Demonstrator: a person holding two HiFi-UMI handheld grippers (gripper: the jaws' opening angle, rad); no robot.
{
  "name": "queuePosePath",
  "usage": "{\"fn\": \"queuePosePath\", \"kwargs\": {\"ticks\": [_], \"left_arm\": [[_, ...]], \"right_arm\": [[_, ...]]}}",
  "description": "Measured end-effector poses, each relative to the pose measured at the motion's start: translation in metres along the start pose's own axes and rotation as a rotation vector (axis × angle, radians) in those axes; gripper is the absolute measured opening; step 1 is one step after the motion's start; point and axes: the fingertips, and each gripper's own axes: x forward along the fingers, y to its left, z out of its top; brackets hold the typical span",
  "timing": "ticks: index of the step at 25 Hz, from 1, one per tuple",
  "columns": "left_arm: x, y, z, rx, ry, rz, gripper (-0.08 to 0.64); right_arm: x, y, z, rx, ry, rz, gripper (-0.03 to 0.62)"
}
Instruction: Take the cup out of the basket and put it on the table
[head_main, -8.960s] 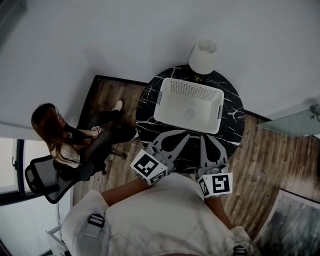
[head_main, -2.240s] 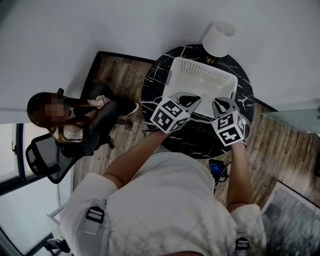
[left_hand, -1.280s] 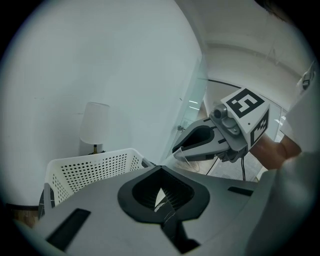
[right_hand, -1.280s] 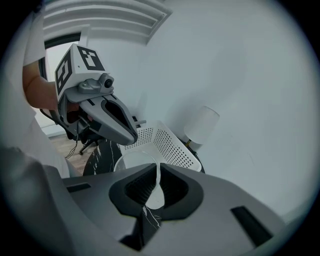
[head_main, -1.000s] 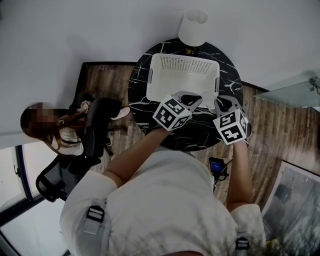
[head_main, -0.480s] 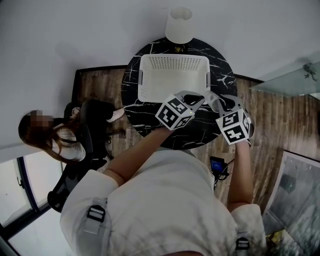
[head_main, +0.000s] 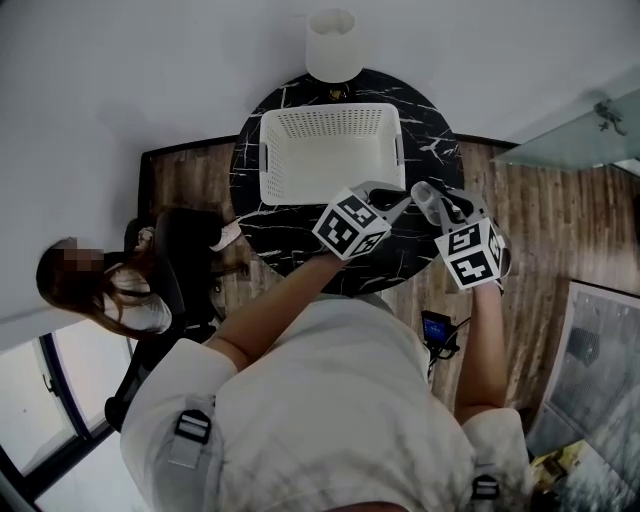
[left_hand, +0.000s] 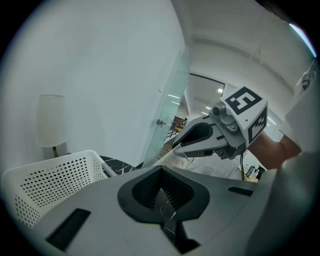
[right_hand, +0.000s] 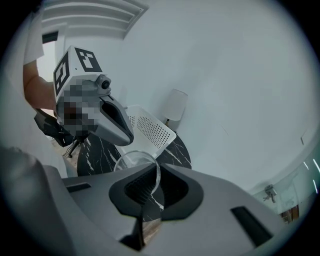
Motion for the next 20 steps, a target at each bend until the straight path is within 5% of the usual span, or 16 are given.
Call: {"fn": "queuePosePath", "kwargs": {"ticks": [20], "left_arm": [[0.051,-0.03,-0.01,0.001,0.048,-0.067,0.005]], "right_arm": [[-0.006,-0.024,-0.053,0.072,0.049,-0.02,0.026]]}}
